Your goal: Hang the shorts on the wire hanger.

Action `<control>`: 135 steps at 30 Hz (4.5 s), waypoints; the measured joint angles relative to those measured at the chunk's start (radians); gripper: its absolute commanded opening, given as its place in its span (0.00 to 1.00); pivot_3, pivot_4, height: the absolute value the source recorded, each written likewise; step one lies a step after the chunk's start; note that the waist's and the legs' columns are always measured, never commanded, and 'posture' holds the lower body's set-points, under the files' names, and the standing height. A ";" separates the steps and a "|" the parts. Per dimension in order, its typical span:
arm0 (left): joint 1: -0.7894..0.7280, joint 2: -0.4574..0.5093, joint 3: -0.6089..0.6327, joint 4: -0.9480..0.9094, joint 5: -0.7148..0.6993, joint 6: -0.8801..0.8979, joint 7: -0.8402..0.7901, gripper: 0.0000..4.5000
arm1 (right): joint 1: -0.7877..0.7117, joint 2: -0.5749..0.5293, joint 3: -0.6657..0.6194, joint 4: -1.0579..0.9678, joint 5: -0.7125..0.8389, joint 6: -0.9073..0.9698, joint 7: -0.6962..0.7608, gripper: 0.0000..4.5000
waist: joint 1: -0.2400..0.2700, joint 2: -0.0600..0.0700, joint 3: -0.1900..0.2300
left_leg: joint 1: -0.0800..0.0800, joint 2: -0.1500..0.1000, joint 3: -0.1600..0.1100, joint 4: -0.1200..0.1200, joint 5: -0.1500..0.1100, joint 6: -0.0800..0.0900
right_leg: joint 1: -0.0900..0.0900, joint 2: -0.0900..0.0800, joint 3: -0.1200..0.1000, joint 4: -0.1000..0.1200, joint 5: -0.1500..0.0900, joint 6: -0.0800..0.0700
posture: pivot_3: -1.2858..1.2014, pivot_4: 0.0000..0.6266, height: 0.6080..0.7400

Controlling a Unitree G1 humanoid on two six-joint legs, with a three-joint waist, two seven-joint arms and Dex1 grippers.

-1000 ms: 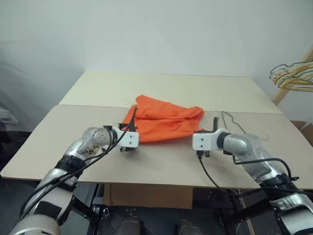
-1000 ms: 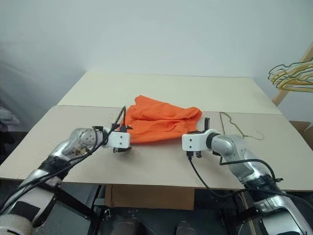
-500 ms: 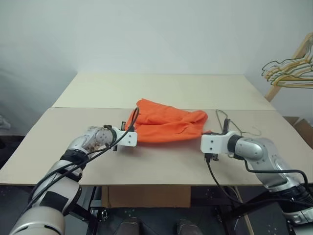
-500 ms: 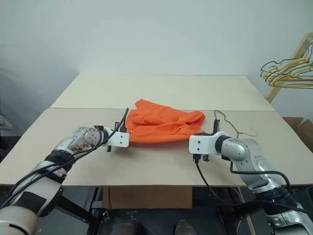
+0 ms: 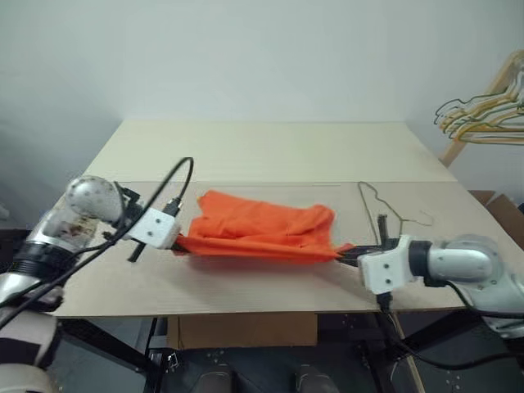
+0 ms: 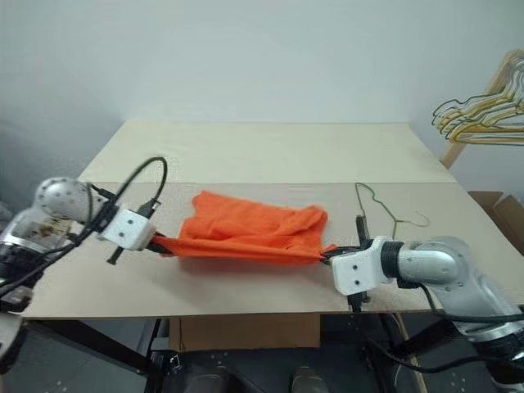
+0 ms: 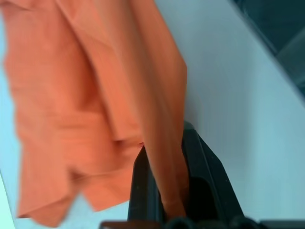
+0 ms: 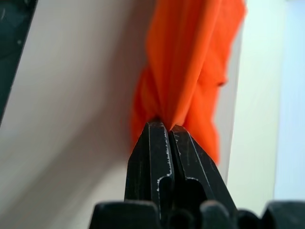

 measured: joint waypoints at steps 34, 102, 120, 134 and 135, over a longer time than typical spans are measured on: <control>-0.045 -0.326 0.068 0.249 0.069 -0.268 0.557 0.01 | -0.375 0.188 0.179 1.039 -0.455 -0.600 -0.967 0.00 | -0.007 -0.002 0.004 | -0.022 -0.002 -0.001 -0.022 0.010 -0.008 | -0.019 0.001 0.000 -0.018 0.023 0.001 | 0.57 0.00 1.00; -0.025 -0.308 0.281 -0.328 -0.383 0.805 0.169 0.94 | -0.227 0.123 -0.005 0.512 -0.047 0.868 -0.763 0.01 | -0.018 0.003 0.004 | -0.004 -0.002 0.004 -0.015 0.013 -0.001 | -0.005 -0.003 -0.001 -0.004 0.009 0.007 | 0.50 0.00 1.00; -0.358 -0.496 0.161 0.236 -0.065 0.739 0.274 0.94 | -0.053 -0.082 -0.029 0.277 -0.433 -0.163 -0.899 0.01 | -0.102 0.003 0.004 | -0.002 -0.002 0.004 -0.013 0.013 -0.001 | -0.003 -0.001 0.003 -0.004 0.008 0.004 | 0.49 0.00 1.00; -0.370 -0.558 0.061 0.365 0.107 0.630 0.198 0.44 | -0.127 -0.043 -0.047 0.234 -0.463 -0.186 -0.809 0.00 | -0.108 0.002 0.004 | -0.002 -0.002 0.003 -0.013 0.013 -0.001 | -0.003 -0.002 0.003 -0.004 0.007 0.003 | 0.49 0.00 1.00; -0.375 -0.560 0.061 0.373 0.116 0.628 0.200 0.37 | -0.127 -0.042 -0.051 0.232 -0.468 -0.186 -0.806 0.00 | -0.108 0.002 0.004 | -0.002 -0.002 0.003 -0.013 0.013 -0.001 | -0.003 -0.002 0.003 -0.004 0.007 0.003 | 0.49 0.00 1.00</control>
